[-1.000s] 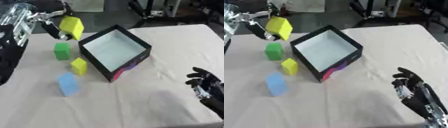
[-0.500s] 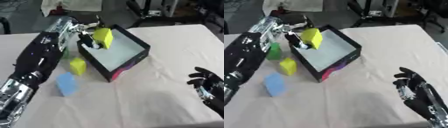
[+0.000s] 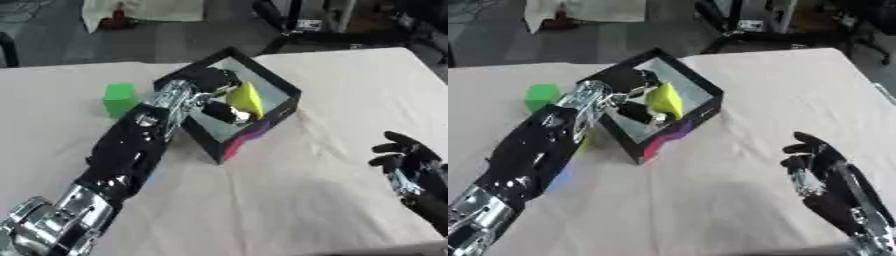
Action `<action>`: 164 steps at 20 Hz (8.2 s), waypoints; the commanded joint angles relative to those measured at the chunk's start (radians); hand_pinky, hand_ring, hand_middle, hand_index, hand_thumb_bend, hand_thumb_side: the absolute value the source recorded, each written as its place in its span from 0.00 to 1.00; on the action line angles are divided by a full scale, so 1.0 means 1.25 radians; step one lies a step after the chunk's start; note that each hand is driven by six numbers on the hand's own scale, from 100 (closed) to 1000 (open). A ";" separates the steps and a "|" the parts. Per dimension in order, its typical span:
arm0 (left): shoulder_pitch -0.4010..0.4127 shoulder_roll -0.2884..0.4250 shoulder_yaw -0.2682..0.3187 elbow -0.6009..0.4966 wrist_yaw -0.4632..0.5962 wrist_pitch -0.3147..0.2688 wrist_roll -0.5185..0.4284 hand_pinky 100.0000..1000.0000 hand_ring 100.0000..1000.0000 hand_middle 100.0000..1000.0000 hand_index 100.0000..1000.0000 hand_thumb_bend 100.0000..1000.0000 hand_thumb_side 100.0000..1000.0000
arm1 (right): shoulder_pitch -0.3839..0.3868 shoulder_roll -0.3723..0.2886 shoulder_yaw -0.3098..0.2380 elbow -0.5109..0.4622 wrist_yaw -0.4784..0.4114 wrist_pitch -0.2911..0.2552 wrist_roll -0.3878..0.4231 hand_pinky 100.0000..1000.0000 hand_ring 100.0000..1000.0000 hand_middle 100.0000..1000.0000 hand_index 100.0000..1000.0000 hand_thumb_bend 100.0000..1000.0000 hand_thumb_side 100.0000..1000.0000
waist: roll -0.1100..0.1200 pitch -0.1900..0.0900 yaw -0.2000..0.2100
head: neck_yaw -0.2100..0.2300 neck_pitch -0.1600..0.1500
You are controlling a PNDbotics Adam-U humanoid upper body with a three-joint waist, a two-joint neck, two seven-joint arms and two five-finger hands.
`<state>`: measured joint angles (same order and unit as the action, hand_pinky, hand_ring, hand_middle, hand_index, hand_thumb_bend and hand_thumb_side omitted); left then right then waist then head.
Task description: Pick up objects on the table and place them in the box.
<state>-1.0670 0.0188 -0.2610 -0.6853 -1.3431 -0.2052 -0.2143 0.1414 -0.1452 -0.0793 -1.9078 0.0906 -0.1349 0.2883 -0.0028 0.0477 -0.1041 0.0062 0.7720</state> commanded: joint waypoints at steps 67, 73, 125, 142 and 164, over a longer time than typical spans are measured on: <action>-0.020 0.229 0.243 0.153 -0.142 0.094 -0.118 0.81 0.77 0.79 0.88 0.30 0.30 | -0.004 -0.004 -0.011 -0.001 0.004 -0.002 0.000 0.81 0.62 0.66 0.88 0.00 0.37 | -0.006 0.003 0.001 | -0.038 -0.002; -0.011 0.224 0.243 0.162 -0.134 0.099 -0.119 0.81 0.77 0.79 0.88 0.29 0.29 | -0.006 -0.004 -0.010 0.000 0.004 -0.002 0.001 0.81 0.62 0.66 0.88 0.00 0.37 | -0.005 0.005 -0.001 | -0.038 -0.002; -0.074 0.247 0.054 -0.072 0.015 -0.111 -0.107 0.77 0.68 0.74 0.89 0.26 0.48 | -0.001 -0.011 -0.016 0.006 0.007 -0.001 0.003 0.81 0.62 0.66 0.88 0.00 0.37 | -0.002 -0.007 0.005 | -0.048 -0.002; 0.038 0.439 -0.082 -0.235 0.251 -0.347 -0.343 0.75 0.64 0.71 0.86 0.27 0.58 | 0.006 -0.020 -0.022 0.010 0.017 0.000 -0.005 0.81 0.62 0.66 0.88 0.00 0.36 | 0.012 -0.014 0.018 | -0.061 -0.002; 0.088 0.476 -0.130 -0.329 0.547 -0.254 -0.552 0.76 0.65 0.72 0.87 0.30 0.58 | 0.009 -0.022 -0.020 0.015 0.018 0.000 -0.001 0.81 0.62 0.66 0.88 0.00 0.36 | 0.014 -0.018 0.015 | -0.072 -0.002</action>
<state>-0.9415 0.5807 -0.4221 -1.0731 -0.6810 -0.3773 -0.7401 0.1557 -0.1539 -0.0989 -1.8805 0.1092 -0.1352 0.2867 0.0020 0.0463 -0.0843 -0.0785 0.7720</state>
